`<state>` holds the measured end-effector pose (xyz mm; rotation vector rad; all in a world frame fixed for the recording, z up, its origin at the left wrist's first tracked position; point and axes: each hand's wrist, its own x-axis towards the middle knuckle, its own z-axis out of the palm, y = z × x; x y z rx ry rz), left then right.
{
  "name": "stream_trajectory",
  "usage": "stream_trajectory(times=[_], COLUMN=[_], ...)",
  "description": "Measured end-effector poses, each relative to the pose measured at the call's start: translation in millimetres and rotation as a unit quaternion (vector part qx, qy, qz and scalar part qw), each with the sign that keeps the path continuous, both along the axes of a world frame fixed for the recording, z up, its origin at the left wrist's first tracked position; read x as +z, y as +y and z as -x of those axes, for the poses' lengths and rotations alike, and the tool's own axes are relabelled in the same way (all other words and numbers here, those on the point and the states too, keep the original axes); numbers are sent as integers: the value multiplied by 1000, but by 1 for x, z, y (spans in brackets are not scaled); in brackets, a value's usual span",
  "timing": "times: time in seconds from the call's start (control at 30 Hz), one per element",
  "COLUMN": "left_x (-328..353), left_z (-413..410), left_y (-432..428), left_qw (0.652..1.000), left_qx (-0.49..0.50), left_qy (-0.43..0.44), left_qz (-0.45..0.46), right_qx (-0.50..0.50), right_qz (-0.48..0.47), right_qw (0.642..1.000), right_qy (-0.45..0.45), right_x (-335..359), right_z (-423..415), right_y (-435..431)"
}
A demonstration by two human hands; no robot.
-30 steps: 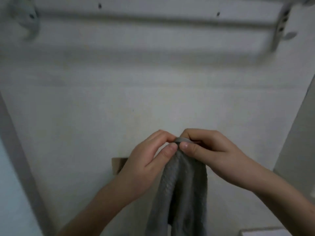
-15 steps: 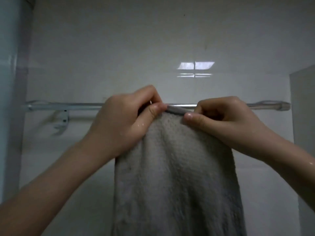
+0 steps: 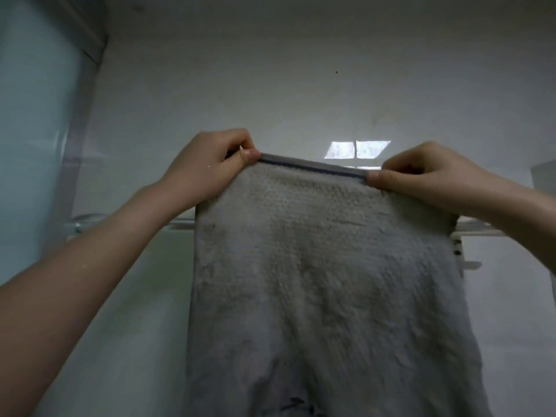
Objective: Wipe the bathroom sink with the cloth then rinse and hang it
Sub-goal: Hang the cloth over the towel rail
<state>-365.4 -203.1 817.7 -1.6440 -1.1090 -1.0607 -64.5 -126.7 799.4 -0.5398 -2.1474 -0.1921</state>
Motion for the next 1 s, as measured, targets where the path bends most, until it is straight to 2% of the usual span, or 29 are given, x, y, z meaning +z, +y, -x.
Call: stream_trajectory(times=[0.1,0.23,0.37,0.47,0.6,0.67,0.83,1.0], left_x=[22,33,14,8,6,1,-11,-15], left_z=[15,31,41,36,35,37,33,27], left_y=[11,27,35,32,22,19,17,10], left_qw=[1000,999,994,989,966,956,933,924], left_qx=[17,35,61,44,-26,-44,-23,-14], left_qy=[-2,-5,38,42,-26,-38,-36,-37], left_qz=[-8,-4,87,135,256,286,358,379], right_qx=[-36,-103,-110,-81,-33,-27,-10,-17], right_qz=[-52,-174,-208,-112,11,52,66,71], right_qw=[998,979,967,982,993,990,984,978], right_qy=[2,-22,-97,-132,-115,-125,-166,-196], right_x=[34,51,27,16,18,15,9,8], right_z=[14,34,43,41,34,33,33,30], right_y=[17,49,71,84,79,73,73,65])
